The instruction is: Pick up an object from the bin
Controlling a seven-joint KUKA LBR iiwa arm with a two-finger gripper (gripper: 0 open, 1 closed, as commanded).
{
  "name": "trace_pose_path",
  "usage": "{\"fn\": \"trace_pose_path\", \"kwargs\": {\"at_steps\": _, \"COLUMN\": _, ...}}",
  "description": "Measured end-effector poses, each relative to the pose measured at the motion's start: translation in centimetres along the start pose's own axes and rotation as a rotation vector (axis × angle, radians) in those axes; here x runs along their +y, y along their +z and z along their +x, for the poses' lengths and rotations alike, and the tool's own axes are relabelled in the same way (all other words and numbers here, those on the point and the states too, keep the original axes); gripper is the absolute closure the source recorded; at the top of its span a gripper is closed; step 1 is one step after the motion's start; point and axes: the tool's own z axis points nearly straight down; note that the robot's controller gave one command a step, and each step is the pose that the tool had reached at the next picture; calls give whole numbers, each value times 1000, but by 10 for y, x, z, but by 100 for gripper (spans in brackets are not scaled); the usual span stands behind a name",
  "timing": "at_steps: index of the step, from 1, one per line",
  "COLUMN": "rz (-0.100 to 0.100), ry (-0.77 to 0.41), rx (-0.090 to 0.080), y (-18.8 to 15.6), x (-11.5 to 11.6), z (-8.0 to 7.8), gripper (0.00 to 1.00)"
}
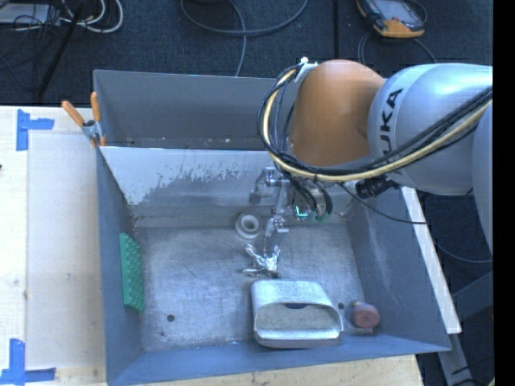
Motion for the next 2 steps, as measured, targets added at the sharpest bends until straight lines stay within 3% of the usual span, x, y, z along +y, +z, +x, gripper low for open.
{"fn": "trace_pose_path", "kwargs": {"at_steps": 1, "rz": 0, "ry": 2, "rx": -13, "y": 82, "x": -38, "z": 31, "gripper": 0}}
{"fn": "trace_pose_path", "kwargs": {"at_steps": 2, "rz": -1, "ry": 123, "rx": -7, "y": 84, "x": -30, "z": 35, "gripper": 0}}
